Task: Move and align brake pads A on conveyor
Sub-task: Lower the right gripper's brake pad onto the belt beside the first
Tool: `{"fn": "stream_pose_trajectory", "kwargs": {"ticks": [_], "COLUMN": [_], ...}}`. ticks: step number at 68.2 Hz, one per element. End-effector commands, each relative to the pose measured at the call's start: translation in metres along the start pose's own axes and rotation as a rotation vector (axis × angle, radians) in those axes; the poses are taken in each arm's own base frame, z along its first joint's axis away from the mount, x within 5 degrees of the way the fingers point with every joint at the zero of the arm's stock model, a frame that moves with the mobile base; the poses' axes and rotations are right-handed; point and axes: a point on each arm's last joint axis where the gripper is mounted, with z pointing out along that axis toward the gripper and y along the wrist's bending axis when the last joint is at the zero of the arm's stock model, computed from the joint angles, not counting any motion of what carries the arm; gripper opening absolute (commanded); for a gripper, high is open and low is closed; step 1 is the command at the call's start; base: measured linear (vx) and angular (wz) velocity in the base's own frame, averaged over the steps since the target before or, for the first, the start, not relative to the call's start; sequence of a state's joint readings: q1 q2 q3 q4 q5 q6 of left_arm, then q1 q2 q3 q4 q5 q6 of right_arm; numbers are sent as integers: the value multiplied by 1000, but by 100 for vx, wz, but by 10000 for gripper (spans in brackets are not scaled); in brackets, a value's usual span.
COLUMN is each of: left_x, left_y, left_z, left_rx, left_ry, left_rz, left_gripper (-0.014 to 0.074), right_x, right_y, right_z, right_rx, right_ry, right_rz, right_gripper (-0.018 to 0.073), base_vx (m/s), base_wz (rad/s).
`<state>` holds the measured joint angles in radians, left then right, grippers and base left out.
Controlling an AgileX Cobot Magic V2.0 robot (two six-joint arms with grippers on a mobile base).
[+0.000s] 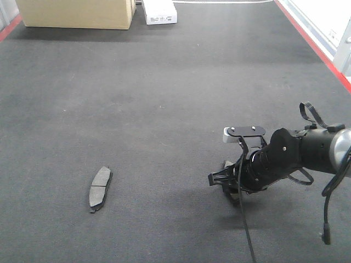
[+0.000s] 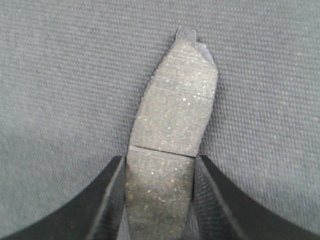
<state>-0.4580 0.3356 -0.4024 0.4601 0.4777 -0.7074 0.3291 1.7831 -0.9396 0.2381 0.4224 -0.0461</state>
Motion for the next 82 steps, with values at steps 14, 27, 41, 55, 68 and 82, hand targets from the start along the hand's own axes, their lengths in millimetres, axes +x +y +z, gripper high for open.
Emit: {"fn": "stream_pose_trajectory", "kwargs": {"ticks": [14, 27, 41, 55, 68, 82], "left_x": [-12, -12, -12, -12, -12, -12], "left_y": [-5, -5, -5, -5, -5, -5], "left_z": [-2, -2, -2, -2, -2, -2], "left_rx": [43, 43, 43, 43, 43, 43], "left_ry": [-66, -66, -66, -66, -66, -66], "left_rz": [3, 3, 3, 3, 3, 3], "left_gripper": [-6, -6, -6, -6, -6, -6], "right_x": [-14, -12, -15, -19, -7, 18], "right_y": [4, 4, 8, 13, 12, 6], "right_z": [-15, -15, -38, -97, -149, -183], "right_rx": [-23, -24, -37, -45, -6, 70], "right_ry": [-93, -67, -107, -267, -348, -463], "right_rz": [22, 22, 11, -44, -141, -249], "right_gripper": [205, 386, 442, 440, 435, 279], "base_vx": [0, 0, 0, 0, 0, 0], "base_wz": [0, 0, 0, 0, 0, 0]}}
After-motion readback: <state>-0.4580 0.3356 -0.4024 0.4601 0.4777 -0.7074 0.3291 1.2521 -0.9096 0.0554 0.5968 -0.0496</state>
